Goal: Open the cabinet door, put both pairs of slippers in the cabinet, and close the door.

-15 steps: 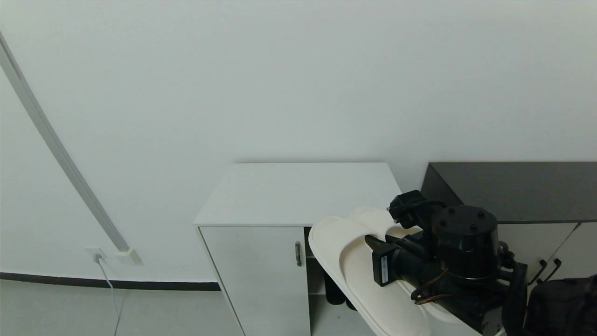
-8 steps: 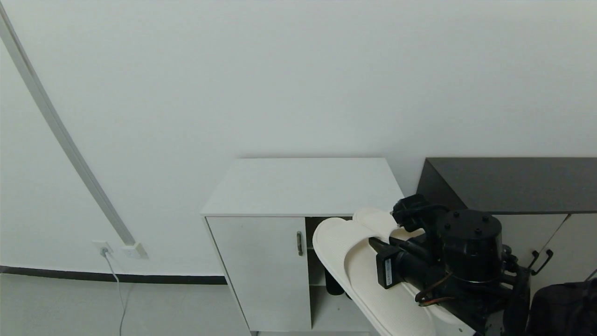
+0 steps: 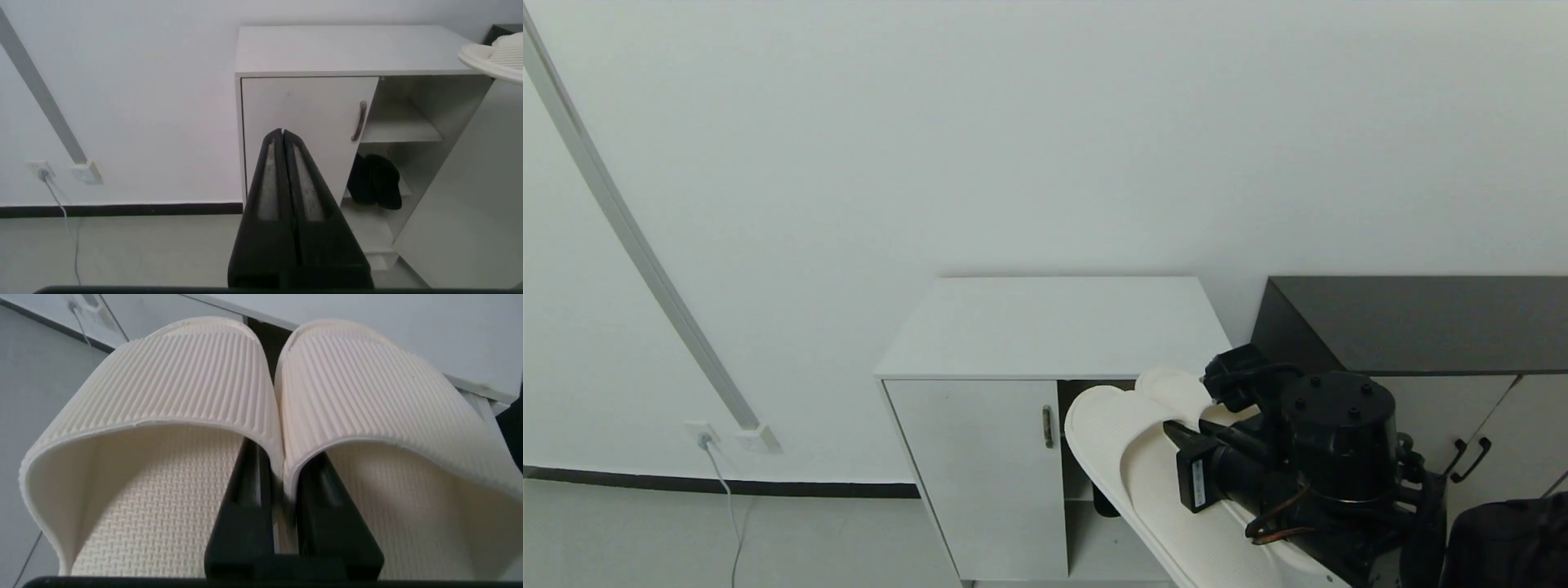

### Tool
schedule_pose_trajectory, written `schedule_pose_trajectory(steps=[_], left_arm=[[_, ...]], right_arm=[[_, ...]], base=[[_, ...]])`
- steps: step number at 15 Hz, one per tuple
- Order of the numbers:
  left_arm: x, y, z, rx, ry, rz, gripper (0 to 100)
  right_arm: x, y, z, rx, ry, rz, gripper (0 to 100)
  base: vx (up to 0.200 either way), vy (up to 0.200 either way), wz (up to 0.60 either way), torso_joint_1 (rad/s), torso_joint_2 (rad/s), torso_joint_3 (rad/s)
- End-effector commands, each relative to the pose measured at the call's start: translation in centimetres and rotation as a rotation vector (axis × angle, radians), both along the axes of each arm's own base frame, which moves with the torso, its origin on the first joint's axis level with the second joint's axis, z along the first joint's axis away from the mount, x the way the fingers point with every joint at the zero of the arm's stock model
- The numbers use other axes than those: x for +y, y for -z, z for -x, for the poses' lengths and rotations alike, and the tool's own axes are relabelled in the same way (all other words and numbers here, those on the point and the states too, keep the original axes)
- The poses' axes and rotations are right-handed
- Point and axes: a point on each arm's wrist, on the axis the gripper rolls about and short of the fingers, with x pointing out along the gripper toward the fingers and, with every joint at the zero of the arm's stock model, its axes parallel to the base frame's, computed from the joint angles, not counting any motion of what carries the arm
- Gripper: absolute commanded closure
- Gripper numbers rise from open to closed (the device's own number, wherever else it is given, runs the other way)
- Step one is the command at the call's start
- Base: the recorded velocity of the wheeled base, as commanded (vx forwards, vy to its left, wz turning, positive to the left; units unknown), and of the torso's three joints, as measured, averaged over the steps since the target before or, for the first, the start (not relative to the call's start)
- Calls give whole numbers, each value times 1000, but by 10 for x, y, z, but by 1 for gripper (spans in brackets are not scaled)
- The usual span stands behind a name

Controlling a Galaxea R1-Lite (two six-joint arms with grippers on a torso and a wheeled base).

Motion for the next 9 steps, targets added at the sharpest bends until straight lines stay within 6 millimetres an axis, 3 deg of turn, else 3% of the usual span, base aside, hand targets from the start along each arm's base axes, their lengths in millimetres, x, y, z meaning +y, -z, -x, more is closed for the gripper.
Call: schedule_pose_trajectory(steps=[1,3,9], left_arm=[[0,0,0,1,-1,0,100],[0,0,0,1,-1,0,100],[0,0,0,1,-2,14,100]], right_arm=[[0,1,0,3,0,3,100],[1,2,0,4,-1,4,100],[1,2,0,4,-1,4,100]], base=[[0,0,0,0,0,0],[0,0,0,-35,52,43],[0,0,0,-150,337,177]])
